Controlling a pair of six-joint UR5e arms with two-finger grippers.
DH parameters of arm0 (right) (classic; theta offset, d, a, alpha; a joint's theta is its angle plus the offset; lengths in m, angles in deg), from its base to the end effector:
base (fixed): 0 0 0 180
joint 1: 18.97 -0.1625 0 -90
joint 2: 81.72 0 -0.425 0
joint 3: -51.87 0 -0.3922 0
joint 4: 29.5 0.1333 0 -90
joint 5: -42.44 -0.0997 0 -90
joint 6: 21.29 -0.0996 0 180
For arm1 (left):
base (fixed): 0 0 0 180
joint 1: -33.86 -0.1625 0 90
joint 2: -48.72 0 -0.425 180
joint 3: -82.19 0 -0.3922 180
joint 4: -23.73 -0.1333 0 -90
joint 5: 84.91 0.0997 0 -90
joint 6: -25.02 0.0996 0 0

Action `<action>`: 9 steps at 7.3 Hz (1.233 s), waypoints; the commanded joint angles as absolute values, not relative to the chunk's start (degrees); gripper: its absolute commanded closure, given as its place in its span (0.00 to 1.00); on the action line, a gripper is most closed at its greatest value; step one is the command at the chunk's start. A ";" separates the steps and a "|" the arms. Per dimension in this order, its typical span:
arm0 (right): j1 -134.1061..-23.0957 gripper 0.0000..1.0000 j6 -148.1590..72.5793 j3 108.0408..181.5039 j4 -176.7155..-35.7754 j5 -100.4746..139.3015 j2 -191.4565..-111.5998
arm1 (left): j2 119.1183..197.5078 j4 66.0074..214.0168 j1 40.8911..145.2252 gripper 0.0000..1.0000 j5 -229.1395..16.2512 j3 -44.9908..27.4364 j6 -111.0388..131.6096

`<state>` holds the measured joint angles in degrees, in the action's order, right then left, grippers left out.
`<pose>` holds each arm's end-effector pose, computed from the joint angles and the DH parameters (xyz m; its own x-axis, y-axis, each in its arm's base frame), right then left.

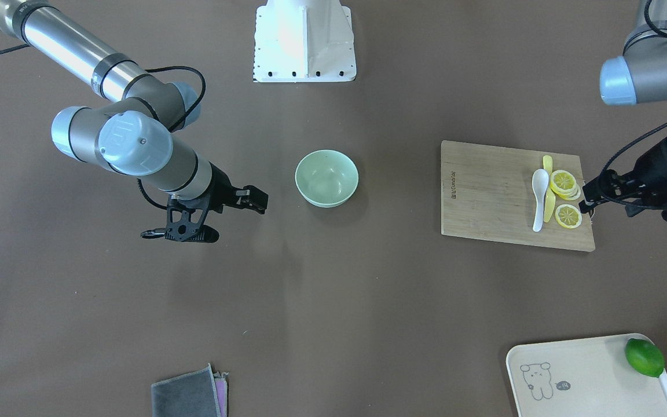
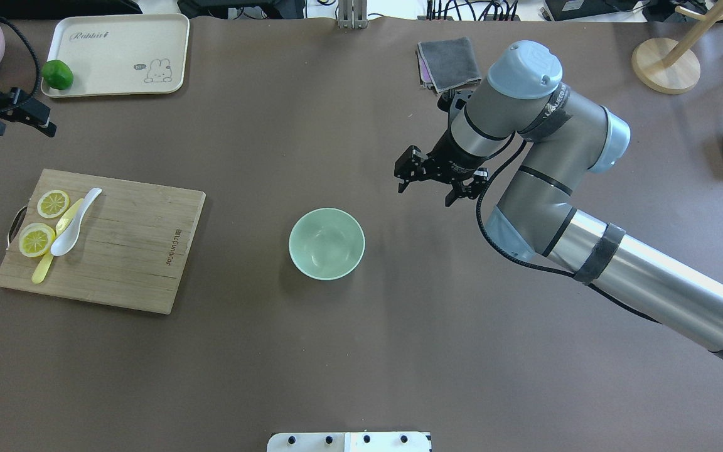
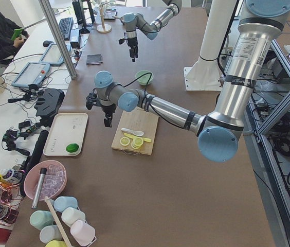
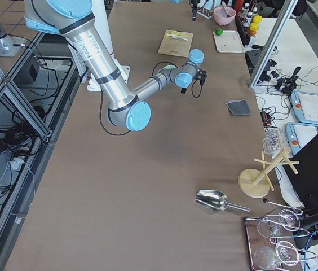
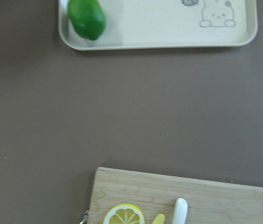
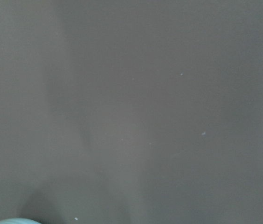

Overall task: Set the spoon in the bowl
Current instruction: 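Reach the left gripper to the white spoon while the right arm draws back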

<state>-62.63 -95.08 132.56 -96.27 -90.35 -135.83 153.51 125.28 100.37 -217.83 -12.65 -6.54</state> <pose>-0.4756 -0.5446 0.3023 0.4849 0.1796 0.8559 0.0043 0.9782 -0.2077 0.1795 -0.5773 0.4524 0.6310 0.1136 -0.7674 -0.0126 0.9906 0.1362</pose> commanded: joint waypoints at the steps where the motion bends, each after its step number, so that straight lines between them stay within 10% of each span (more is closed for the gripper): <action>1: -65.89 0.00 -91.53 132.55 -96.21 -92.99 -138.75 | 153.31 132.87 95.84 0.03 -215.28 -9.49 -6.54; 6: -66.52 0.00 -90.81 132.20 -96.29 -93.18 -139.55 | 150.94 132.98 89.42 0.03 -212.01 -9.48 -6.54; 9: -66.52 0.00 -90.81 132.02 -96.21 -93.36 -139.55 | 149.62 132.98 89.23 0.31 -212.09 -9.57 -5.84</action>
